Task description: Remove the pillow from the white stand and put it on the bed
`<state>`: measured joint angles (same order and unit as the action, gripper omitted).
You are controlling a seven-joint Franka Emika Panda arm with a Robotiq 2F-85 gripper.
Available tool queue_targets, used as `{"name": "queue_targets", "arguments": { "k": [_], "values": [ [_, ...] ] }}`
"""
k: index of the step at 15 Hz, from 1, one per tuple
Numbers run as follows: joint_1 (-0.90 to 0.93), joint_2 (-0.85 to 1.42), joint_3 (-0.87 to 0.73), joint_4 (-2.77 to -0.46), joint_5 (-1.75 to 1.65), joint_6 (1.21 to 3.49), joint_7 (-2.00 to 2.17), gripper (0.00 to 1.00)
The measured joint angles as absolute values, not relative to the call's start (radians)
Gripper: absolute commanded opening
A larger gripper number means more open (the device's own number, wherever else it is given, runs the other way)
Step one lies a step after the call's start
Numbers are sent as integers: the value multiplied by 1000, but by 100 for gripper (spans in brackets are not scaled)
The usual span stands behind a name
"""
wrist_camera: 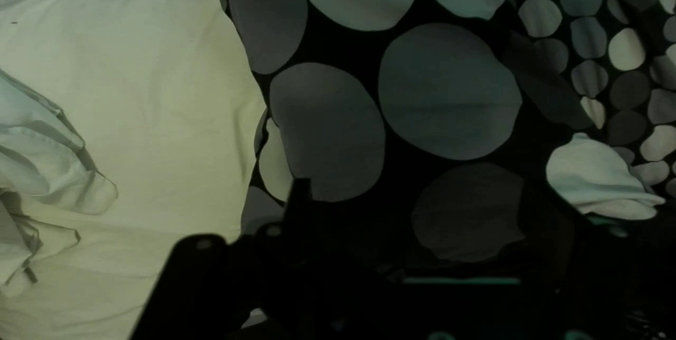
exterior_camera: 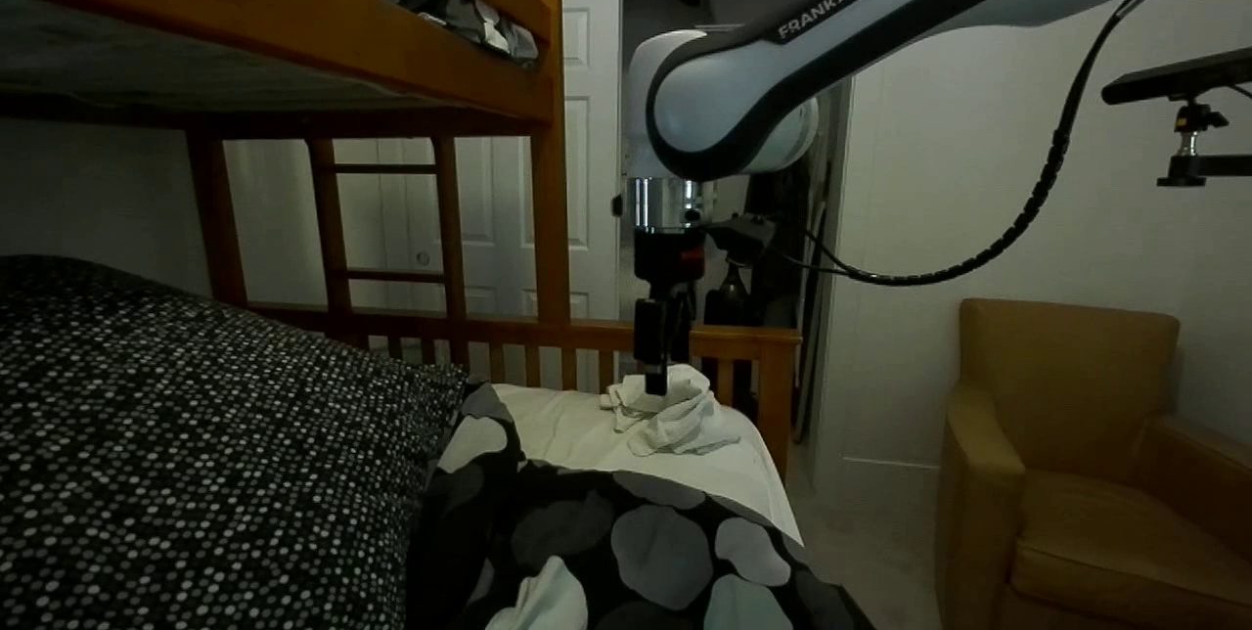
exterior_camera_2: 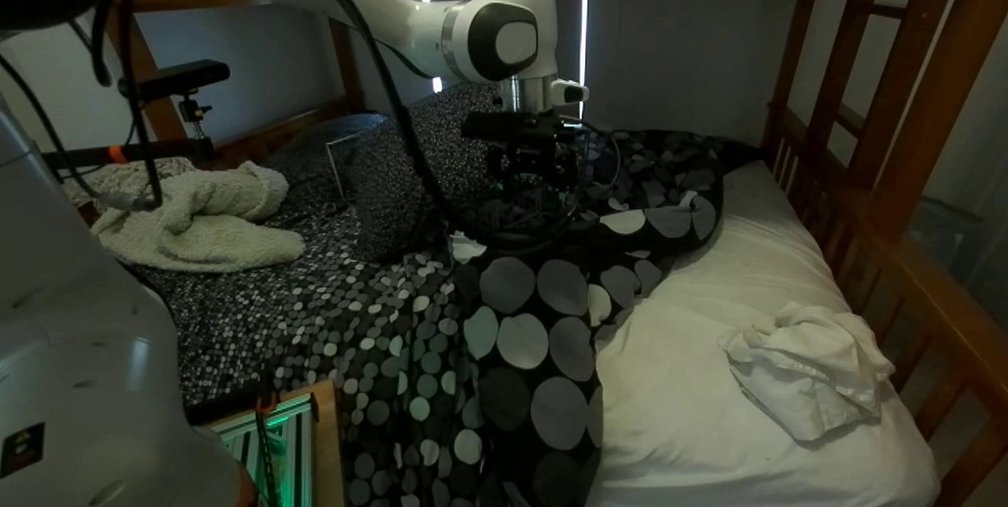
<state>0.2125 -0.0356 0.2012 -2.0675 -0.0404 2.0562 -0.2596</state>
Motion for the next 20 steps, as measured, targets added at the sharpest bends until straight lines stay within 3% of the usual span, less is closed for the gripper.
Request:
{"name": "queue_targets", "arguments": {
  "k": [4, 12, 20],
  "values": [
    [214, -30, 205, -2065, -43, 2099, -239, 100],
    [355, 208, 325, -1814, -184, 2492, -127, 100],
    [390, 290, 395, -1694, -144, 2528, -301, 100]
  ]
}}
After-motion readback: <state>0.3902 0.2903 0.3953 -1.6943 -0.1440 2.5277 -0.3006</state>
